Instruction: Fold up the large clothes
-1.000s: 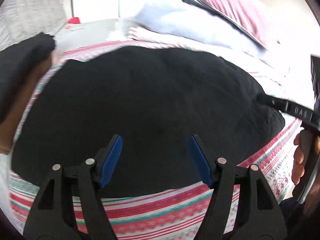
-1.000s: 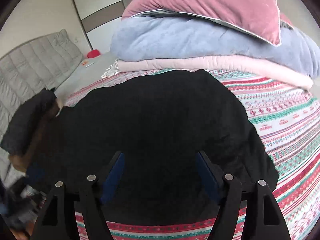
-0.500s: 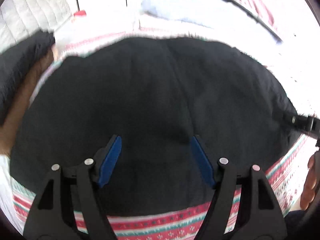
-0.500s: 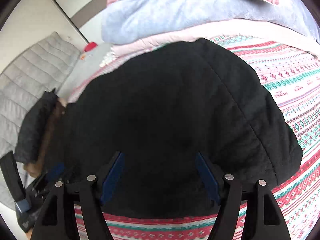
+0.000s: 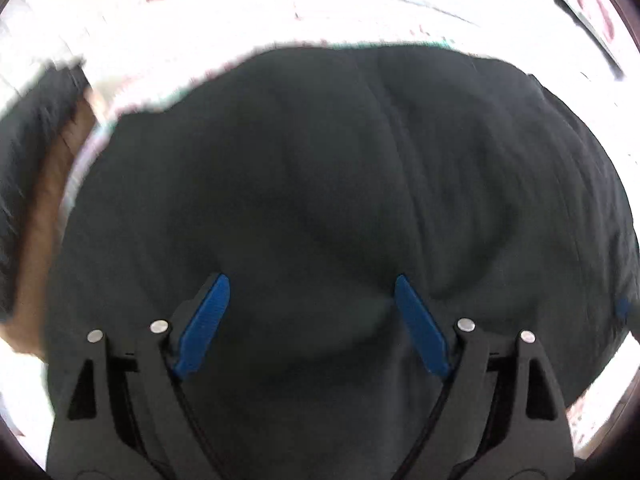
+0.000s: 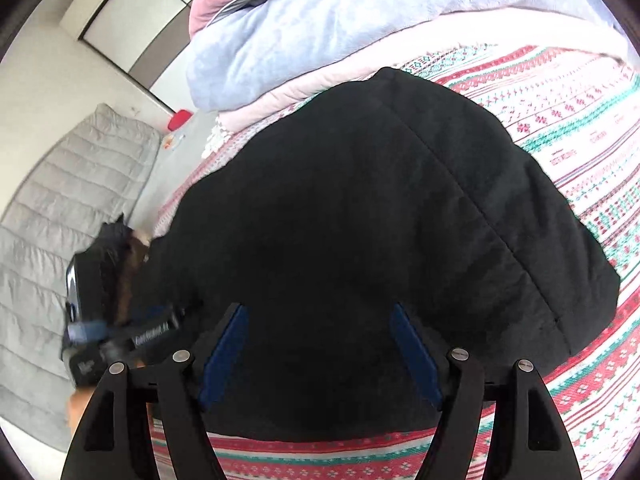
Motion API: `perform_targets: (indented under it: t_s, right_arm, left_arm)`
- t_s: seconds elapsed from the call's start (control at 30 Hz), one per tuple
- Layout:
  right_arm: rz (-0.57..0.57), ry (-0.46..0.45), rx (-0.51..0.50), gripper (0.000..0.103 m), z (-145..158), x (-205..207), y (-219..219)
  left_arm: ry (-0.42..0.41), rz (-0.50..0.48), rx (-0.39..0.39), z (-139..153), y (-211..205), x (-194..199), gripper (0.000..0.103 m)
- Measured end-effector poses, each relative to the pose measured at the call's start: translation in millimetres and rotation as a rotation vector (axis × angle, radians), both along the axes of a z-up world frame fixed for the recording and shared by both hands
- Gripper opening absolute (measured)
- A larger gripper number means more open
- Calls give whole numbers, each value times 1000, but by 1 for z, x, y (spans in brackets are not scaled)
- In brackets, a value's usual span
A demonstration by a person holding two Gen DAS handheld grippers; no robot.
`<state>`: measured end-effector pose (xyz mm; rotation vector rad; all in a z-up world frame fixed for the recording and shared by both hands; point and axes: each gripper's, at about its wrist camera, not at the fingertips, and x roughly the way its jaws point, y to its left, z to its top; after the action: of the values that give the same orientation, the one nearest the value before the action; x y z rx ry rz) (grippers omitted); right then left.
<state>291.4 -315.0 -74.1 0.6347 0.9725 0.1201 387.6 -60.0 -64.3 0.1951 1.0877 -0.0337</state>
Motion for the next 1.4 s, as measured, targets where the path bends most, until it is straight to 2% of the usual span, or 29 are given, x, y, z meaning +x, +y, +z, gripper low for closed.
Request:
perform_targets:
  t_s: [0.07,0.13,0.23,0.27,0.33,0.43,0.57,0.63,0.7,0.77,0.87,0.93,0.97,1.03,1.07,1.1,1.2,1.3,1.33,1.37,1.4]
  right_arm:
    - [0,-3,41,76,0,2,-1]
    - [-1,-2,89,76,-2,3,-2]
    - [-8,17,113,76,-8,3,-7]
    - [-15,25,114,76,-10,3,-10]
    - [-41,42,129,76,-14,3,-17]
    - [-59,47,153,76,-16,2,-20]
    - [-29,42,151,76,-14,3,-16]
    - [-26,42,143,76,-14,3,-14]
    - [-31,49,133,76,-15,3,-15]
    - [-37,52,119,76,-18,5,-18]
    - [-46,59,114,76,-21,4,-23]
    - [-57,46,132,76,-19,-1,-30]
    - [-77,33,146,76,-17,-5,-39]
    - [-110,4,180,76,-15,-12,-54]
    - [-151,-19,212,76,-13,-19,-69]
    - [-190,-34,239,76,-13,-26,-83]
    - [-327,-61,335,76,-21,-48,-127]
    - [-473,-57,419,75,-40,-75,-164]
    - [-499,-62,424,69,-42,-82,-169]
    - [-509,-84,416,44,-39,-89,-173]
    - [-499,-130,388,27,-31,-97,-174]
  left_arm:
    - [-44,-14,42,9,-9,15,86]
    - [-37,-15,44,7,-17,34,86]
    - [13,23,120,-22,-23,62,88]
    - [38,35,111,-33,-21,67,92]
    - [42,81,83,-37,-11,74,101]
    - [76,92,45,-29,-4,86,99]
    - [-11,87,53,-8,-11,108,96]
    - [-10,108,62,-18,-15,126,96]
    - [27,124,123,-42,-20,136,98]
    - [8,152,149,-54,-22,139,103]
    - [36,159,106,-48,-14,140,99]
    - [61,163,23,-29,0,128,93]
    - [54,167,-27,-18,9,118,93]
    - [5,178,-128,9,25,74,93]
    - [-11,175,-153,17,30,52,93]
    - [-22,155,-195,24,41,17,93]
    - [-49,149,-302,29,59,-65,93]
    - [-29,174,-386,19,84,-106,93]
    - [-27,177,-388,17,85,-113,93]
    - [-36,188,-385,15,90,-119,93]
    - [-44,196,-381,14,93,-123,93]
